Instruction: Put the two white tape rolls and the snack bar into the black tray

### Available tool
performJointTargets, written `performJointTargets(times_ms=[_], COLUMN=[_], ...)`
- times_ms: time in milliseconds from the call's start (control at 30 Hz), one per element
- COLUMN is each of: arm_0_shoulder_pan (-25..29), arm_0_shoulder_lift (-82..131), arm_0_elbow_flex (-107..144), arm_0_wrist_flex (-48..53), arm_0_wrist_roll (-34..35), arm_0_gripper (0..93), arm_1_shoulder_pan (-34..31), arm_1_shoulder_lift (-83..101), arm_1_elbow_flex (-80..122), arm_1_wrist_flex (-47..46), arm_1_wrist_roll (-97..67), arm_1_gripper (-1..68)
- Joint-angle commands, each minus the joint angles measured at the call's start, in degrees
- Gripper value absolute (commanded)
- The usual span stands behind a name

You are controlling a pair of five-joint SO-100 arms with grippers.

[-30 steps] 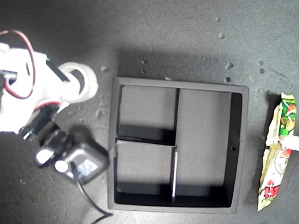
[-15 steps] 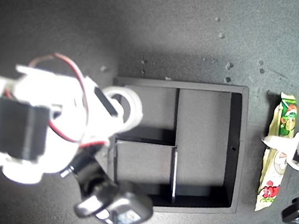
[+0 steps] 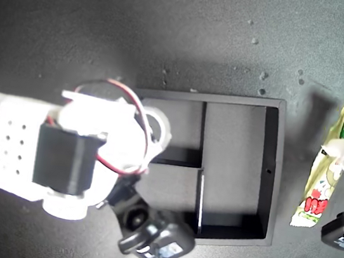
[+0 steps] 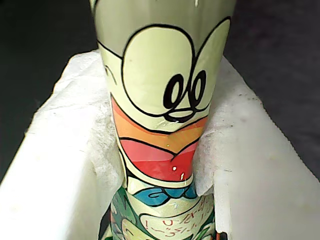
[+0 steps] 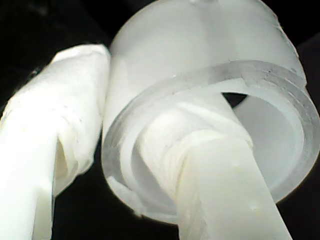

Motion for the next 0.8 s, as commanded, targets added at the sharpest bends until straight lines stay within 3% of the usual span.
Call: performJointTargets(times_ms=[0,333,500,767], arm_0_shoulder_pan=[0.53,1.93,2.64,1.67], arm_0_shoulder_lift=[-4.22,-10.20,-11.60,-11.16], arm_0_elbow_flex=[-12.66,-13.89,-13.27,-13.27], arm_0_wrist_flex=[2.11,2.20,2.20,2.20], arm_0_wrist_roll=[1.23,-1.67,-3.25,-3.43], arm_0_gripper=[0.2,0.0,0.4,11.1], arm_1_shoulder_pan=[0.44,-4.04,-4.13,-4.39], arm_1_shoulder_lift=[0.18,-1.76,-5.19,-9.14], arm_1_elbow_flex=[-9.40,-8.09,-9.93,-13.80], arm_1_wrist_flex=[-1.58,-19.34,-18.90,-18.98], arm_1_wrist_roll=[-3.87,-18.46,-19.78,-19.95], arm_1_gripper=[-0.4,-0.5,-0.5,-0.5])
